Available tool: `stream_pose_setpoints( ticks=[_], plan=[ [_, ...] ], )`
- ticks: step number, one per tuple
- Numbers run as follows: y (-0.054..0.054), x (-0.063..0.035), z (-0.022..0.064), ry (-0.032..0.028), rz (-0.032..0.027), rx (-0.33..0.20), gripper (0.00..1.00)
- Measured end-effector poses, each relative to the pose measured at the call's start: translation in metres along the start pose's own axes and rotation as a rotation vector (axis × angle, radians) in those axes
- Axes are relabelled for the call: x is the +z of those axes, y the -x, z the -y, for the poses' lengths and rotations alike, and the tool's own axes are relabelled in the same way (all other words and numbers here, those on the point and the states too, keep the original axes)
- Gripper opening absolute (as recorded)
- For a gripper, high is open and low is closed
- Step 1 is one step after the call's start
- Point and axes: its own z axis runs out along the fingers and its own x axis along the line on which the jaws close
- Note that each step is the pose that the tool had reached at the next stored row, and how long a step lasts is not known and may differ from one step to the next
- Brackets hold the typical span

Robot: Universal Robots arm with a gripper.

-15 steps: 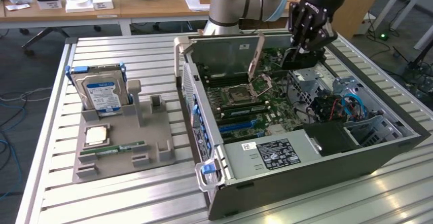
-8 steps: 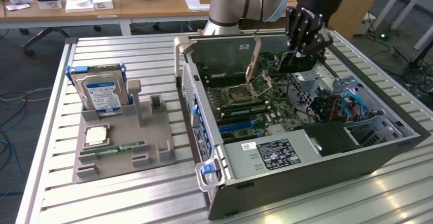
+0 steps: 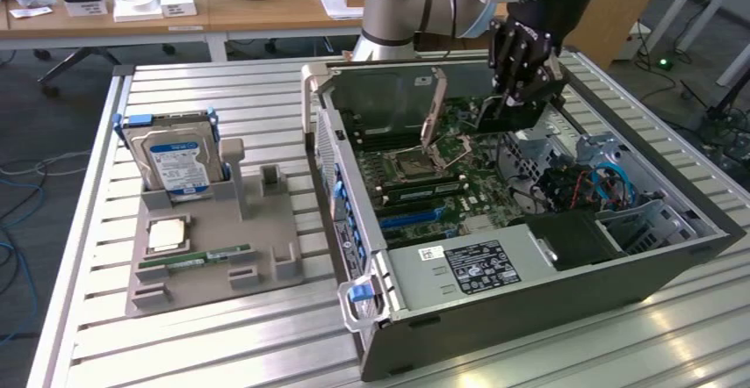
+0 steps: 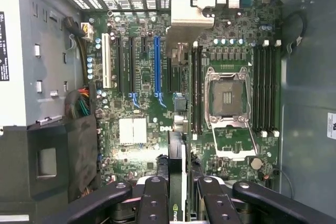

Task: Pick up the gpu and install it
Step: 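Insert the gpu into the slot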

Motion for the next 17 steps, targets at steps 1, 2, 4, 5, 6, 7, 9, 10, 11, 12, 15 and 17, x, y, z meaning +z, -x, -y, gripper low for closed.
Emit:
stream_pose_setpoints(
  ticks=[1, 2, 4, 5, 6, 7, 9, 10, 11, 12, 15, 17],
  plan=[
    [0.000, 0.0011, -0.0006, 0.0000, -0.0003, 0.000, 0.26],
    [0.000, 0.0022, -0.0011, 0.0000, -0.0005, 0.000, 0.26],
    [0.000, 0.0044, -0.0022, -0.0001, -0.0009, 0.000, 0.26],
    [0.000, 0.0055, -0.0027, -0.0001, -0.0012, 0.000, 0.26],
    [0.000, 0.0066, -0.0032, -0.0001, -0.0014, 0.000, 0.26],
    [0.000, 0.0077, -0.0038, -0.0001, -0.0017, 0.000, 0.26],
    [0.000, 0.0098, -0.0050, -0.0001, -0.0020, 0.000, 0.26],
    [0.000, 0.0108, -0.0055, -0.0002, -0.0022, 0.000, 0.26],
    [0.000, 0.0117, -0.0060, -0.0001, -0.0025, 0.000, 0.26],
    [0.000, 0.0126, -0.0065, -0.0001, -0.0026, 0.000, 0.26],
    [-0.001, 0.0153, -0.0079, -0.0002, -0.0030, 0.000, 0.26],
    [-0.001, 0.0169, -0.0089, -0.0002, -0.0034, 0.000, 0.26]
  ],
)
